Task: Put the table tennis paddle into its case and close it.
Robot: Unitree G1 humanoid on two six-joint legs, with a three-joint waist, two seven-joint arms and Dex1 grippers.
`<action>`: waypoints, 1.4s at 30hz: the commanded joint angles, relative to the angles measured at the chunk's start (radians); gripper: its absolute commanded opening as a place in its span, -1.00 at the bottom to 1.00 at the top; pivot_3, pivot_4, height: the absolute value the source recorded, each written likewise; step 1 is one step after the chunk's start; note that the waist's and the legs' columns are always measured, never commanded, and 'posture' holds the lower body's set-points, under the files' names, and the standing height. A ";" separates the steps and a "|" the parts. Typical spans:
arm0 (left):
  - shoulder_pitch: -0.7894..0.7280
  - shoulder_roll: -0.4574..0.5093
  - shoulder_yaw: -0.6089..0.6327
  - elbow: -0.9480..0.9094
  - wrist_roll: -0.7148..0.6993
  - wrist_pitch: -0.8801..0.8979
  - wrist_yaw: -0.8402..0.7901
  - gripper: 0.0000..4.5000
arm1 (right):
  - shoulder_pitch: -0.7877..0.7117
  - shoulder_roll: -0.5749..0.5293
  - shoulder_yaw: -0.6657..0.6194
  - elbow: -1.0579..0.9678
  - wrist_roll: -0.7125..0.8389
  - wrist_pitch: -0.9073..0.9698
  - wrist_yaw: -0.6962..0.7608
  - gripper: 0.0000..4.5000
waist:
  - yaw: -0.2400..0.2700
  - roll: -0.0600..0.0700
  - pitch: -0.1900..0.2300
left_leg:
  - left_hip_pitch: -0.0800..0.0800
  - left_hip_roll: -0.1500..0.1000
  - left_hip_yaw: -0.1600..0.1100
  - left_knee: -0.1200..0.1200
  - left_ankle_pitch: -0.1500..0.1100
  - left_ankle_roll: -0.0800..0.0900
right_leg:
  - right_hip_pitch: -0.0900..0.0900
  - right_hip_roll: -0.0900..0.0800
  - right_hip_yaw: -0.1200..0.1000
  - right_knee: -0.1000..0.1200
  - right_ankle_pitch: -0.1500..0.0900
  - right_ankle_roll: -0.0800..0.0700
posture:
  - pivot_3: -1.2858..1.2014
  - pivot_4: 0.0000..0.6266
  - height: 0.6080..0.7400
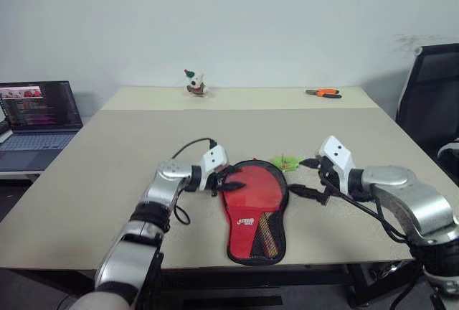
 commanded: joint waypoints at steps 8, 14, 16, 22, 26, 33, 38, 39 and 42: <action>0.049 0.017 -0.042 -0.141 -0.013 0.083 0.053 0.06 | -0.248 0.056 0.262 0.625 -0.426 -0.636 -0.051 1.00 | -0.003 0.000 0.000 | 0.001 0.001 0.003 0.000 0.000 0.000 | 0.000 0.001 0.002 0.000 0.000 -0.001 | 0.03 -0.52 1.00; 0.069 0.023 -0.055 -0.176 -0.021 0.103 0.063 0.06 | -0.406 0.155 0.344 1.035 -0.605 -0.877 -0.211 1.00 | 0.000 0.001 0.000 | 0.002 0.001 0.004 -0.001 0.000 0.000 | 0.000 0.000 0.003 0.000 0.001 -0.001 | 0.03 -0.52 1.00; 0.075 0.023 -0.057 -0.189 -0.023 0.113 0.066 0.06 | -0.454 0.189 0.366 1.150 -0.657 -0.924 -0.279 1.00 | 0.000 0.001 0.000 | 0.002 0.002 0.005 -0.001 0.000 0.000 | 0.000 0.000 0.004 0.000 0.001 -0.001 | 0.03 -0.52 1.00; 0.083 0.024 -0.062 -0.217 -0.026 0.136 0.070 0.06 | -0.547 0.285 0.372 1.351 -0.723 -0.966 -0.382 1.00 | -0.003 0.001 0.000 | 0.004 0.002 0.006 0.000 0.000 0.000 | 0.000 -0.001 0.005 0.003 0.001 -0.002 | 0.03 -0.52 1.00; 0.083 0.023 -0.070 -0.224 -0.025 0.144 0.071 0.07 | -0.562 0.309 0.367 1.396 -0.742 -0.986 -0.386 0.58 | -0.003 0.001 0.000 | 0.008 0.002 0.010 0.000 0.000 0.000 | 0.000 0.000 0.011 0.008 0.001 -0.002 | 0.03 -0.52 1.00; 0.059 0.001 -0.091 -0.115 -0.016 0.139 0.059 0.07 | -0.543 0.301 0.349 1.377 -0.742 -1.030 -0.342 -0.51 | -0.009 0.001 0.000 | 0.014 0.001 0.020 -0.001 0.000 0.000 | 0.001 0.000 0.023 0.013 0.001 -0.002 | 0.03 -0.52 1.00; 0.027 -0.021 -0.096 0.030 -0.014 0.061 0.066 0.07 | -0.527 0.273 0.341 1.346 -0.736 -1.046 -0.311 -0.99 | -0.009 0.001 0.000 | 0.015 0.001 0.020 -0.001 0.000 0.000 | 0.001 0.001 0.024 0.013 0.001 -0.002 | 0.03 -0.52 1.00; 0.017 -0.028 -0.091 0.057 -0.017 0.045 0.072 0.07 | -0.522 0.267 0.340 1.339 -0.736 -1.048 -0.307 -0.99 | -0.009 0.001 0.000 | 0.015 0.001 0.020 0.000 0.000 0.000 | 0.001 0.000 0.024 0.013 0.001 -0.002 | 0.03 -0.52 1.00; -0.027 -0.069 -0.072 0.147 -0.034 0.019 0.095 0.07 | -0.484 0.221 0.334 1.284 -0.731 -1.055 -0.272 -0.99 | -0.007 0.000 0.000 | 0.015 0.001 0.020 0.000 0.000 0.000 | 0.001 0.000 0.024 0.013 0.001 -0.001 | 0.03 -0.52 1.00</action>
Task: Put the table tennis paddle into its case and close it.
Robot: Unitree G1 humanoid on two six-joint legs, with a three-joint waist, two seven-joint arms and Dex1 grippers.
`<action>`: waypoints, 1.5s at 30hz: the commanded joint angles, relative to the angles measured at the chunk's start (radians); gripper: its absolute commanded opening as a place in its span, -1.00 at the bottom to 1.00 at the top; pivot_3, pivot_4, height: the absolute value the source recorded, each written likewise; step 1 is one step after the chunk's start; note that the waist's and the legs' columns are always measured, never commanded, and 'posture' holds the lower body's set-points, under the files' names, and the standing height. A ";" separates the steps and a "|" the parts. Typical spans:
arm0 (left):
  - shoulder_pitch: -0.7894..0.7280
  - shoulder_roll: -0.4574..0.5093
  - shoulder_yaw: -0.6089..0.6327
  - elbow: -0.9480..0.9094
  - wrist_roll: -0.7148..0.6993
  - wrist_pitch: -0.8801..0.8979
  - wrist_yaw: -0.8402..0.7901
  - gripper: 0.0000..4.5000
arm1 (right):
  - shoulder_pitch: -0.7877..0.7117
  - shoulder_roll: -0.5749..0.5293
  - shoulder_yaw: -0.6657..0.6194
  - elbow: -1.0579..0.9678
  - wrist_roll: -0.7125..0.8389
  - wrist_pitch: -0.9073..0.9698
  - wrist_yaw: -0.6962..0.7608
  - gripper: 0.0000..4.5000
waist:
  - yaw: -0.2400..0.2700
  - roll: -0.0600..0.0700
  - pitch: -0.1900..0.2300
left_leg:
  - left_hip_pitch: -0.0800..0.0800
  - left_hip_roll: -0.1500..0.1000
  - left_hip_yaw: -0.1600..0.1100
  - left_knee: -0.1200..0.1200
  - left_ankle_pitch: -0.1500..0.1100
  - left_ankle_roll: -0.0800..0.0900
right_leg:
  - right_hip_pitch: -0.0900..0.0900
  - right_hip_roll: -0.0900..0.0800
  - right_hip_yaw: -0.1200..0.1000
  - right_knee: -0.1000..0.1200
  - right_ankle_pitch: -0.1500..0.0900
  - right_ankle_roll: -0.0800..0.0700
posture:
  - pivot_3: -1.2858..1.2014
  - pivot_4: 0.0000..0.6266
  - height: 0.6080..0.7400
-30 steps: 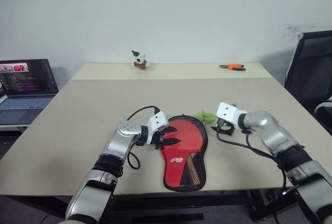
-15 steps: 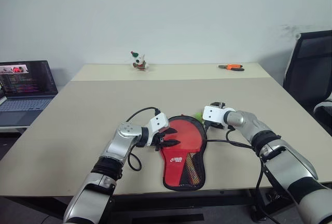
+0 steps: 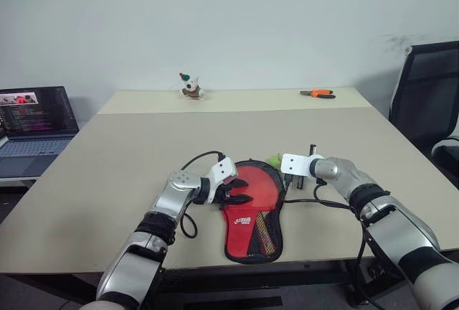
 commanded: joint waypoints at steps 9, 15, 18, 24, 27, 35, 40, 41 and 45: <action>-0.062 -0.064 -0.020 0.223 0.037 -0.084 0.025 0.07 | 0.227 -0.237 -0.094 -0.439 0.049 0.030 0.199 -0.99 | 0.011 0.000 0.000 | -0.001 -0.001 0.000 0.000 0.000 0.000 | 0.000 0.000 0.000 -0.001 0.000 0.001 | 0.03 -0.52 1.00; -0.082 -0.088 -0.024 0.267 0.049 -0.105 0.041 0.07 | 0.471 -0.362 -0.175 -0.896 0.127 0.176 0.358 -0.99 | 0.013 0.000 -0.001 | 0.000 -0.002 -0.001 0.000 0.000 0.000 | 0.002 0.000 0.000 -0.001 -0.003 0.006 | 0.03 -0.52 1.00; -0.088 -0.097 -0.025 0.281 0.054 -0.107 0.050 0.07 | 0.591 -0.404 -0.206 -1.087 0.150 0.244 0.409 -0.99 | 0.013 0.000 -0.001 | 0.000 -0.002 -0.001 0.001 0.000 0.000 | 0.002 0.000 0.000 -0.001 -0.003 0.006 | 0.03 -0.52 1.00; -0.091 -0.108 -0.029 0.309 0.068 -0.122 0.071 0.07 | 0.859 -0.492 -0.291 -1.448 0.229 0.392 0.507 -0.99 | 0.015 -0.001 -0.001 | 0.001 -0.002 -0.001 0.001 0.000 0.000 | 0.004 0.000 -0.001 -0.003 -0.004 0.007 | 0.03 -0.52 1.00; -0.091 -0.110 -0.032 0.317 0.074 -0.122 0.063 0.07 | 0.916 -0.511 -0.313 -1.558 0.269 0.461 0.548 -0.99 | 0.011 -0.001 -0.001 | 0.005 -0.002 -0.001 0.001 0.000 0.000 | 0.009 0.000 -0.001 -0.006 -0.003 0.008 | 0.03 -0.52 1.00; -0.098 -0.114 -0.051 0.350 0.102 -0.125 0.056 0.07 | 0.974 -0.549 -0.369 -1.757 0.494 0.730 0.683 -0.99 | 0.013 -0.003 -0.002 | 0.014 -0.001 -0.001 -0.001 -0.001 0.000 | 0.021 0.001 -0.002 -0.016 -0.003 0.011 | 0.03 -0.52 1.00; -0.102 -0.122 -0.055 0.361 0.108 -0.130 0.063 0.07 | 1.065 -0.629 -0.390 -1.833 0.614 0.760 0.769 -0.99 | 0.022 -0.003 -0.002 | 0.013 -0.001 -0.001 -0.001 -0.002 0.000 | 0.020 0.001 -0.002 -0.017 -0.004 0.012 | 0.03 -0.52 1.00; -0.102 -0.122 -0.056 0.361 0.109 -0.130 0.063 0.07 | 1.087 -0.641 -0.390 -1.847 0.629 0.758 0.775 -0.99 | 0.024 -0.003 -0.003 | 0.012 -0.001 -0.001 -0.001 -0.003 0.001 | 0.020 0.000 -0.002 -0.017 -0.004 0.013 | 0.03 -0.52 1.00; -0.098 -0.121 -0.057 0.359 0.111 -0.129 0.061 0.07 | 1.180 -0.694 -0.385 -1.891 0.666 0.738 0.793 -0.99 | 0.031 -0.004 -0.003 | 0.011 -0.002 -0.001 -0.001 -0.005 0.002 | 0.020 0.000 -0.002 -0.020 -0.005 0.014 | 0.03 -0.52 1.00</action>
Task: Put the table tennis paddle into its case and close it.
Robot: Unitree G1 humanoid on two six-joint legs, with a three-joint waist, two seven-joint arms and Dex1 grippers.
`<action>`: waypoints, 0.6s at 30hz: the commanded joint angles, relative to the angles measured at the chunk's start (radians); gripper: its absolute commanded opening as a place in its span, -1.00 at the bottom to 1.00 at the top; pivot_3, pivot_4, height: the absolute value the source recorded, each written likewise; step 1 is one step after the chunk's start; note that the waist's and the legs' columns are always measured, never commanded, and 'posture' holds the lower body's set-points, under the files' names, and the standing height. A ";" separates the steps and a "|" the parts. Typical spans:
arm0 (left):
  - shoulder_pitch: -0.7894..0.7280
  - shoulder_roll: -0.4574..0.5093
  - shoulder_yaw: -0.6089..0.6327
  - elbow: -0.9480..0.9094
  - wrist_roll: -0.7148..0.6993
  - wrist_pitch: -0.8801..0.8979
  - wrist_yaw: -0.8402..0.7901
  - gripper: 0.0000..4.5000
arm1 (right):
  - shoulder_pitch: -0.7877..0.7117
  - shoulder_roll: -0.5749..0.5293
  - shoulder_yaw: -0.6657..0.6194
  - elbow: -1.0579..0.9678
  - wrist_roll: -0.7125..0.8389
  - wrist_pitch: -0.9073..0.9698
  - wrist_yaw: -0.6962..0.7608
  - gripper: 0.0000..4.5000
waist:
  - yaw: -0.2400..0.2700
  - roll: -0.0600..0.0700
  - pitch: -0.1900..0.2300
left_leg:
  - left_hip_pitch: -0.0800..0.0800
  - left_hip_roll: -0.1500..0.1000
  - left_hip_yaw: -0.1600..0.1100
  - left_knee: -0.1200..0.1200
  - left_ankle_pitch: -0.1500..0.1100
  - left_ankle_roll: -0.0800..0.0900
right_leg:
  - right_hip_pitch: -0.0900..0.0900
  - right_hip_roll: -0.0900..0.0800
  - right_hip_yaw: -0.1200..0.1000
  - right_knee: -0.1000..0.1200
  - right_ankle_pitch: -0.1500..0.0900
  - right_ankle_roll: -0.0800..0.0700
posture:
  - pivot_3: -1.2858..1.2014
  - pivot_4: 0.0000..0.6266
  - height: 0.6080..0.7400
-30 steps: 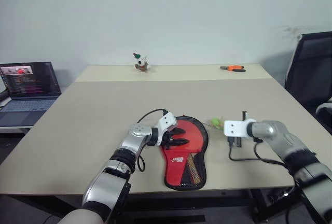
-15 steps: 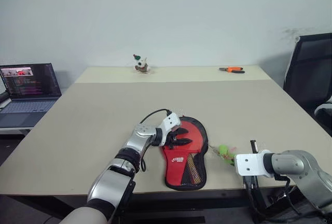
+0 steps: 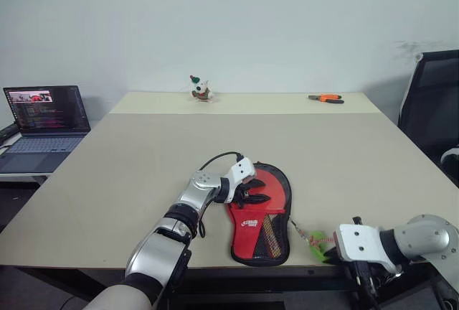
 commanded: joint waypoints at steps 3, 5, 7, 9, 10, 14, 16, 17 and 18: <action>0.037 0.014 -0.045 0.053 0.063 0.019 0.002 0.07 | 0.110 -0.058 -0.007 -0.118 0.103 0.011 0.075 -0.99 | -0.002 -0.002 -0.001 | 0.001 0.000 0.001 0.001 0.000 0.000 | 0.000 0.000 0.001 0.001 0.000 0.000 | 0.03 -0.52 1.00; 0.037 0.015 -0.045 0.053 0.064 0.019 0.003 0.07 | 0.125 -0.067 -0.010 -0.139 0.123 0.022 0.077 -0.99 | -0.008 -0.003 0.000 | 0.006 0.001 0.002 0.001 -0.001 0.000 | 0.004 0.000 0.001 0.002 0.000 0.000 | 0.03 -0.52 1.00; 0.037 0.013 -0.042 0.054 0.066 0.020 0.006 0.07 | 0.098 -0.043 0.010 -0.151 0.137 0.040 0.053 -0.99 | -0.016 -0.004 -0.001 | 0.008 0.001 0.001 0.001 -0.001 0.000 | 0.006 0.000 0.000 0.001 0.000 0.000 | 0.03 -0.52 1.00; 0.039 0.012 -0.040 0.054 0.068 0.020 0.006 0.07 | 0.036 -0.012 0.016 -0.135 0.153 0.067 0.025 -0.99 | -0.020 -0.006 -0.002 | 0.008 0.001 0.001 0.001 -0.001 0.000 | 0.007 0.000 0.000 0.001 0.000 0.001 | 0.03 -0.52 1.00; 0.039 0.012 -0.040 0.054 0.069 0.019 0.006 0.07 | 0.012 -0.004 0.008 -0.119 0.157 0.074 0.014 -0.99 | -0.020 -0.006 -0.002 | 0.009 0.001 0.001 0.001 -0.001 0.000 | 0.007 0.000 0.000 0.001 0.000 0.001 | 0.03 -0.52 1.00; 0.039 0.011 -0.040 0.056 0.071 0.017 0.009 0.07 | -0.048 0.004 -0.019 -0.066 0.172 0.103 -0.013 -0.99 | -0.019 -0.007 -0.002 | 0.008 0.001 0.001 0.001 -0.001 0.000 | 0.008 0.000 0.000 0.000 0.000 0.001 | 0.03 -0.52 1.00; 0.040 0.010 -0.040 0.054 0.071 0.018 0.007 0.07 | -0.073 0.018 -0.021 -0.042 0.178 0.111 -0.032 -0.82 | -0.019 -0.007 -0.002 | 0.007 0.001 0.001 0.000 -0.001 0.000 | 0.007 0.000 0.000 -0.001 0.000 0.001 | 0.03 -0.52 1.00; 0.041 0.009 -0.040 0.053 0.070 0.018 0.006 0.07 | -0.080 0.021 -0.020 -0.035 0.178 0.111 -0.038 -0.74 | -0.019 -0.006 -0.002 | 0.007 0.001 0.001 0.000 -0.001 0.000 | 0.007 0.000 0.001 -0.001 0.000 0.001 | 0.03 -0.52 1.00; 0.042 0.008 -0.040 0.052 0.071 0.018 0.006 0.07 | -0.083 0.023 -0.021 -0.030 0.179 0.113 -0.046 -0.60 | -0.019 -0.006 -0.002 | 0.007 0.001 0.000 0.000 -0.001 0.000 | 0.007 0.000 0.001 -0.001 0.000 0.001 | 0.03 -0.52 1.00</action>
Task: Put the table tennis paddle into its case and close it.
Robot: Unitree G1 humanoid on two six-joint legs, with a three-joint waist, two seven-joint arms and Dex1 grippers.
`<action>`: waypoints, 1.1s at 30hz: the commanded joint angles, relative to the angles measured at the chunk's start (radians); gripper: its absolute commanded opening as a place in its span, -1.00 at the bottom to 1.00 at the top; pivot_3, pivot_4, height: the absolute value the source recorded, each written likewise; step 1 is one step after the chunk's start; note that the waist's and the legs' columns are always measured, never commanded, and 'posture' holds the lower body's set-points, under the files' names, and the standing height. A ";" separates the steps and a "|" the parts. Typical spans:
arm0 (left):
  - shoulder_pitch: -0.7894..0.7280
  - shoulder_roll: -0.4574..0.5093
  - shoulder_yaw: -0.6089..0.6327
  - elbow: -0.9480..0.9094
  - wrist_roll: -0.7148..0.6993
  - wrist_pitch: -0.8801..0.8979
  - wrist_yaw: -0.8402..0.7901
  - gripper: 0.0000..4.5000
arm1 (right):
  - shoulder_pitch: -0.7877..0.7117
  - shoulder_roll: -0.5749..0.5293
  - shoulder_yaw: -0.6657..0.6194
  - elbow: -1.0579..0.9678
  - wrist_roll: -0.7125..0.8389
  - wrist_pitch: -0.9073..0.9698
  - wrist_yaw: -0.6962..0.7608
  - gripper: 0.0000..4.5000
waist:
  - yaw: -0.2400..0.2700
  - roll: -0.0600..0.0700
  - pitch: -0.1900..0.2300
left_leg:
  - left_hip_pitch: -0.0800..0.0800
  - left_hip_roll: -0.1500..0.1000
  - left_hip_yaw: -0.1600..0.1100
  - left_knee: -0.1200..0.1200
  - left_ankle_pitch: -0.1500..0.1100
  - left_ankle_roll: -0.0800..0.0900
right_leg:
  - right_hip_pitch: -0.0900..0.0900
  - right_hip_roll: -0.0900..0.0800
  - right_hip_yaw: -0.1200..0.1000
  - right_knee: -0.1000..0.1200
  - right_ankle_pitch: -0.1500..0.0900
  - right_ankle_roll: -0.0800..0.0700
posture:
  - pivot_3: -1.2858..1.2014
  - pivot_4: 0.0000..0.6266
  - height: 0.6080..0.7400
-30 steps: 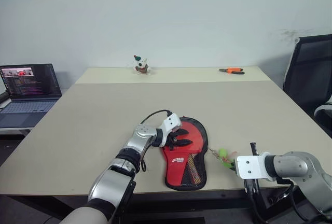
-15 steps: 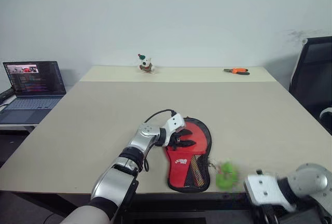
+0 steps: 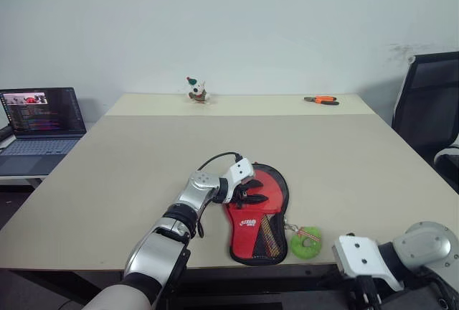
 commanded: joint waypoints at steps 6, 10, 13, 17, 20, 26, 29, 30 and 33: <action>0.045 -0.007 -0.043 0.044 0.052 0.018 0.000 0.07 | -0.072 0.073 -0.019 0.118 -0.003 0.040 -0.116 0.33 | 0.001 0.000 -0.001 | 0.000 0.000 0.000 0.001 0.000 0.000 | 0.000 -0.001 0.000 0.001 0.000 0.000 | 0.03 -0.52 1.00; 0.045 -0.009 -0.044 0.046 0.054 0.017 0.002 0.07 | -0.061 0.053 0.010 0.154 -0.055 -0.022 -0.120 0.98 | 0.001 0.000 -0.001 | 0.000 0.000 0.000 0.000 0.000 0.000 | 0.000 -0.001 0.000 -0.001 0.000 0.000 | 0.03 -0.52 1.00; 0.044 -0.009 -0.043 0.046 0.053 0.016 0.004 0.07 | -0.047 0.063 0.036 0.163 -0.083 -0.037 -0.134 0.99 | 0.001 0.000 -0.001 | -0.001 0.000 0.000 0.000 0.000 0.000 | 0.000 -0.001 0.000 -0.001 0.000 0.000 | 0.03 -0.52 1.00; 0.042 -0.009 -0.042 0.047 0.053 0.014 0.009 0.07 | -0.058 0.159 0.087 0.181 -0.085 0.043 -0.213 0.99 | 0.000 -0.001 -0.002 | 0.000 0.000 0.000 0.000 0.000 0.000 | 0.000 0.000 0.001 -0.001 0.000 0.000 | 0.03 -0.52 1.00; 0.043 -0.006 -0.040 0.045 0.052 0.013 0.010 0.07 | -0.074 0.219 0.121 0.202 -0.105 0.078 -0.264 0.99 | 0.001 -0.001 -0.002 | 0.000 0.000 0.000 0.000 0.000 0.000 | 0.000 0.000 0.001 0.000 0.000 0.000 | 0.03 -0.52 1.00; 0.045 -0.003 -0.041 0.043 0.053 0.013 0.013 0.07 | -0.080 0.272 0.154 0.249 -0.128 0.129 -0.318 0.99 | 0.000 -0.001 -0.002 | 0.000 0.000 0.000 0.000 0.000 0.000 | 0.000 0.000 0.000 -0.001 0.000 0.000 | 0.03 -0.52 1.00; 0.046 -0.001 -0.041 0.042 0.053 0.013 0.012 0.07 | -0.090 0.279 0.140 0.266 -0.102 0.171 -0.319 0.99 | 0.000 -0.001 -0.002 | 0.000 0.000 0.000 0.000 0.000 0.000 | 0.000 0.000 0.000 0.000 0.000 0.000 | 0.03 -0.52 1.00; 0.046 0.001 -0.041 0.042 0.054 0.012 0.011 0.07 | -0.094 0.280 0.129 0.269 -0.083 0.194 -0.312 0.99 | 0.000 -0.002 -0.003 | 0.000 0.000 0.000 0.000 0.000 0.000 | 0.000 0.000 0.000 0.000 0.000 0.000 | 0.03 -0.52 1.00; 0.047 0.003 -0.042 0.041 0.056 0.012 0.010 0.07 | -0.104 0.284 0.097 0.270 -0.021 0.257 -0.288 0.99 | 0.000 -0.003 -0.003 | 0.000 0.000 0.000 0.000 0.000 0.000 | 0.000 0.000 0.000 0.000 0.000 0.001 | 0.03 -0.52 1.00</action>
